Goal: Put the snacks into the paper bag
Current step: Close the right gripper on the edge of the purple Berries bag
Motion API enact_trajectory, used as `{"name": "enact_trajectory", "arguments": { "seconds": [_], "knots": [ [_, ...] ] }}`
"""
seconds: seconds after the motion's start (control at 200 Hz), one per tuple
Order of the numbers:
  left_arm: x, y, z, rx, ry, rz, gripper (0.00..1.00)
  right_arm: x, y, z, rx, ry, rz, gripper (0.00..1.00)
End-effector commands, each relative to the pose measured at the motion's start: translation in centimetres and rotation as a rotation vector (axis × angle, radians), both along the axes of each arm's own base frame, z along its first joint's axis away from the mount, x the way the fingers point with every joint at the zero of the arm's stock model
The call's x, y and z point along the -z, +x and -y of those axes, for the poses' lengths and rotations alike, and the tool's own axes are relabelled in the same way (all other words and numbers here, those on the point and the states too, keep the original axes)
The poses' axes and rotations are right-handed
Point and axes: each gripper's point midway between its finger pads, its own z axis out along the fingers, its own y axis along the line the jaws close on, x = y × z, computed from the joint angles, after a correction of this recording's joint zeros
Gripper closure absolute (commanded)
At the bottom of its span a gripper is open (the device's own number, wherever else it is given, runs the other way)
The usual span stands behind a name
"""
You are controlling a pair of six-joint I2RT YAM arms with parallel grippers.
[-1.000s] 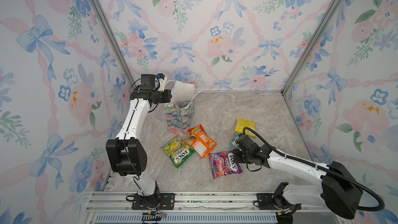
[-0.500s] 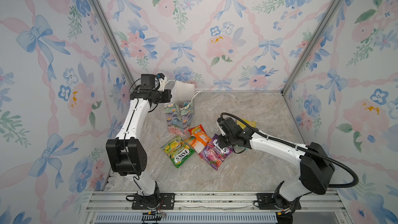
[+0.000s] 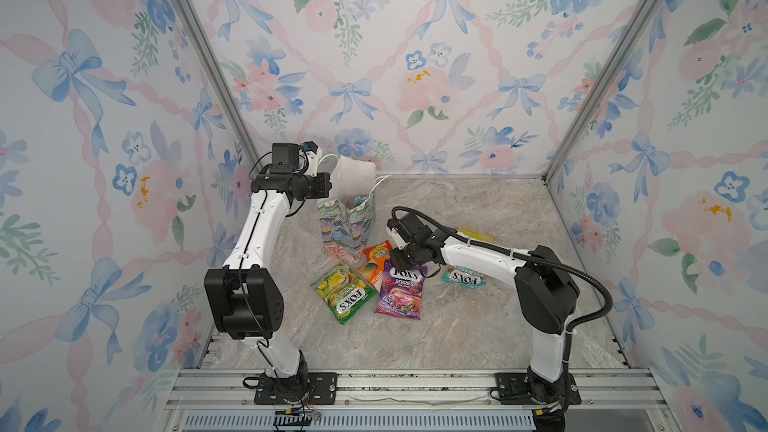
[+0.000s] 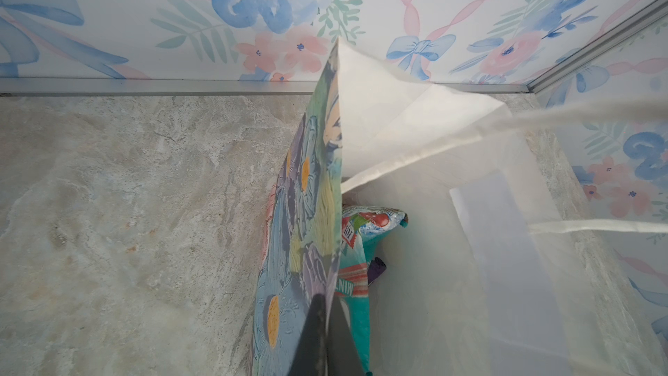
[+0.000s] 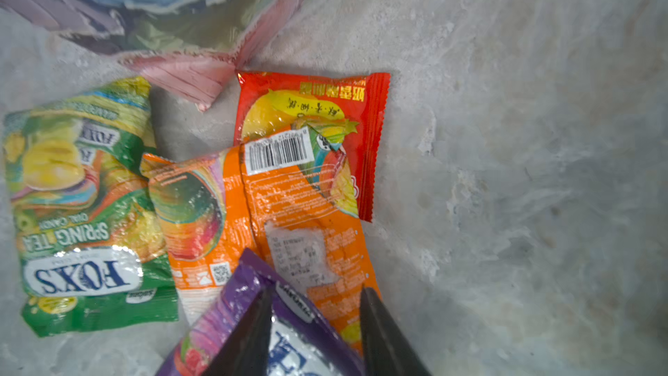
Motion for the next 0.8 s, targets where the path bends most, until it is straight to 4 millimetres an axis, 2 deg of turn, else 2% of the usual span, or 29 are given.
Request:
{"name": "enact_trajectory", "arguments": {
  "seconds": [0.0,0.075,0.27,0.39,0.53,0.795],
  "knots": [
    [0.2,-0.3,-0.1,0.003,0.007,-0.002,1.00,-5.0,0.7,-0.3,0.039,0.121,0.062,0.43],
    [0.3,-0.3,-0.2,0.001,0.008,-0.005,1.00,-6.2,0.6,0.6,0.085,0.179,0.070,0.37],
    [0.3,-0.3,-0.3,-0.005,0.016,-0.001,1.00,-6.7,-1.6,4.6,0.226,0.313,0.011,0.27],
    [0.4,-0.3,-0.3,-0.006,0.020,-0.004,1.00,-5.1,-4.0,7.3,0.336,0.387,-0.067,0.22],
    [0.5,-0.2,-0.3,-0.004,0.018,-0.006,1.00,-2.6,-6.3,9.4,0.431,0.454,-0.140,0.17],
    [0.5,-0.2,-0.3,-0.004,0.018,-0.007,1.00,0.2,-8.5,9.9,0.484,0.535,-0.252,0.10]
  ]
}}
